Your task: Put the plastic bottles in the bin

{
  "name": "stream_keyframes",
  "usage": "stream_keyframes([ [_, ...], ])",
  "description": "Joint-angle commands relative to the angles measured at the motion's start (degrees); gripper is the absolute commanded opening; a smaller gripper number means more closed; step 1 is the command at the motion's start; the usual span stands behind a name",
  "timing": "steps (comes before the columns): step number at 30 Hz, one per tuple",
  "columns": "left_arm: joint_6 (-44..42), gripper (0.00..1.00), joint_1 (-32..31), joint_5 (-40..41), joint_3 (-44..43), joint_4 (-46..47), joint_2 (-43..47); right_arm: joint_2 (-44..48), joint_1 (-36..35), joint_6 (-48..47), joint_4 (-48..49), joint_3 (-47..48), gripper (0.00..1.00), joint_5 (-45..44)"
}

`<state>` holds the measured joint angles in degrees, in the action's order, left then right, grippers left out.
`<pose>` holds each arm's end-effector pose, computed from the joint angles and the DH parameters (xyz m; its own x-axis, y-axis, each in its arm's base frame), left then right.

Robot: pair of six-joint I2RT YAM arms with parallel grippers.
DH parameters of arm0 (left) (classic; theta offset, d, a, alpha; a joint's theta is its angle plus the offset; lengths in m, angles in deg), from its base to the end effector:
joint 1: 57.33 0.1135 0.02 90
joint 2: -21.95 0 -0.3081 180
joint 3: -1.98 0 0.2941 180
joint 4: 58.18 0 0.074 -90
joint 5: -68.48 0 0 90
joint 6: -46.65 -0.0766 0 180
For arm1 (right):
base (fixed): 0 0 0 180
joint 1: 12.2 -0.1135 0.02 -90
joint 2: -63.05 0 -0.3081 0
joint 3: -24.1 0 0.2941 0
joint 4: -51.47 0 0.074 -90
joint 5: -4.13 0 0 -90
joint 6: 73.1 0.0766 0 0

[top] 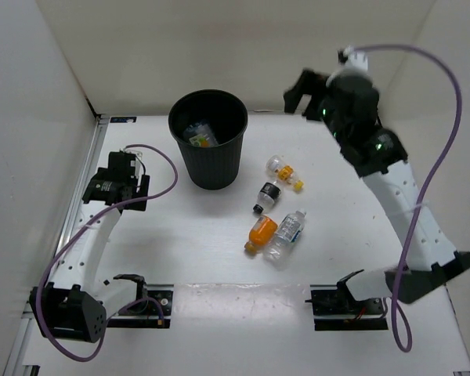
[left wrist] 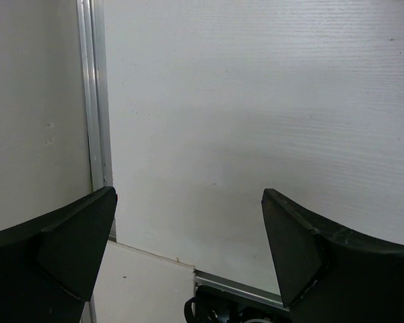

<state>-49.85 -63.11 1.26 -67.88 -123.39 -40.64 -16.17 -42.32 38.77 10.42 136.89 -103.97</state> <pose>0.2484 0.0047 0.3017 -0.8504 0.1910 -0.4902 -0.0155 0.9223 0.3861 0.3173 0.1565 0.5597 -0.1829 0.3032 -0.9352 -0.1534 0.9308 0.3318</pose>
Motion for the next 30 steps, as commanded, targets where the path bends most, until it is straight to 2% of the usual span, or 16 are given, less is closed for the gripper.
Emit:
stream_keyframes([
  [1,0.6,1.0,0.2,-0.6,-3.1,0.9,-0.5,5.7,0.2,31.4,-20.3,-22.6,1.0,-4.9],
  [3,0.6,1.0,0.2,-0.6,-3.8,0.9,-1.0,9.1,0.2,37.8,-17.0,-36.1,1.0,-0.6],
  [5,0.6,1.0,0.2,-0.6,-4.4,0.9,-1.6,10.0,0.7,43.7,-17.0,-40.9,1.0,3.2],
  [6,0.6,1.0,0.2,-0.6,-4.4,0.9,-1.6,10.0,0.7,43.7,-17.0,-42.2,1.0,4.0],
  [11,0.6,1.0,0.2,-1.2,-3.8,0.9,-0.5,3.0,-0.9,42.6,-18.5,-42.0,1.0,4.9],
  [13,0.6,1.0,0.2,-1.2,-3.2,0.9,0.1,1.7,-0.9,45.3,-19.4,-44.2,1.0,4.9],
  [17,0.6,1.0,0.2,-1.2,-1.3,0.9,2.1,-0.5,-0.9,46.8,-13.5,-48.4,1.0,6.5],
  [22,0.6,1.0,0.2,-1.2,-0.2,0.9,4.1,-5.8,-1.4,48.2,-12.1,-48.9,0.98,7.1],
  [25,0.1,1.0,0.2,-1.2,-0.2,0.9,4.8,-7.3,-1.4,48.2,-10.5,-48.9,0.81,6.6],
  [26,0.1,1.0,0.2,-1.2,-0.2,0.9,5.5,-7.9,-1.4,47.4,-10.5,-49.4,0.67,6.6],
  [28,0.1,1.0,0.2,-1.2,-0.2,0.3,5.5,-8.7,-1.4,46.7,-10.5,-49.4,0.56,6.6],
  [29,0.1,1.0,0.2,-1.2,-0.2,0.3,6.1,-9.2,-1.4,46.7,-10.5,-49.4,0.43,6.6],
  [30,0.1,1.0,0.2,-0.6,-0.2,0.3,6.1,-9.2,-1.4,46.7,-11.4,-49.4,0.38,6.6],
])
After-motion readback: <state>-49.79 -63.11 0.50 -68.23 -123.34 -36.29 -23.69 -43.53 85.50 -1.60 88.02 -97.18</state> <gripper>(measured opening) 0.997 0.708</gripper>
